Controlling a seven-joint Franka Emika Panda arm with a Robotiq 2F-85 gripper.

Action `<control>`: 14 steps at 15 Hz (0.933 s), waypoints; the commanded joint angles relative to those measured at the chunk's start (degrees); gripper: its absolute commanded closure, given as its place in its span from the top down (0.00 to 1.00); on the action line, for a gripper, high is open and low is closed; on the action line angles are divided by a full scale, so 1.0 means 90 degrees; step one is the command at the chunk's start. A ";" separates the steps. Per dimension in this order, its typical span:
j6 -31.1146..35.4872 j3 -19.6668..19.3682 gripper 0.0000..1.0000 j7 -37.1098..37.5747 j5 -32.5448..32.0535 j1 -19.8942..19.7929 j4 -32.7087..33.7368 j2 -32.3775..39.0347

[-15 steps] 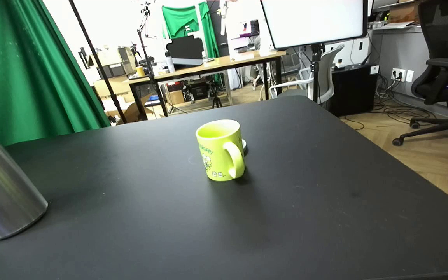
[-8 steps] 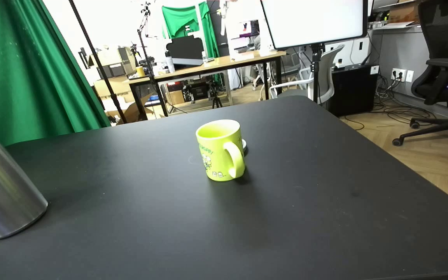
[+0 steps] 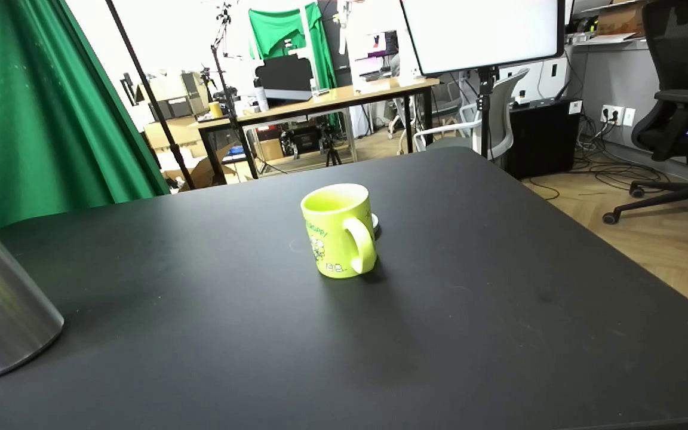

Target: Use the object to scrub the inside of the bottle

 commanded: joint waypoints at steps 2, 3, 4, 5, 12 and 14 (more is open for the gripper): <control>-0.0168 0.0089 0.04 0.0236 -0.0104 0.0038 0.0145 0.0041; -0.0202 0.0106 0.04 0.0240 -0.0098 0.0047 0.0166 -0.0059; -0.0235 0.0126 0.04 0.0245 -0.0098 0.0059 0.0188 -0.0181; -0.0275 0.0148 0.04 0.0247 -0.0100 0.0074 0.0203 -0.0321; -0.0575 0.0255 0.04 0.0391 -0.0313 0.0241 0.0199 -0.1310; -0.0557 0.0244 0.04 0.0458 -0.0389 0.0264 0.0104 -0.1385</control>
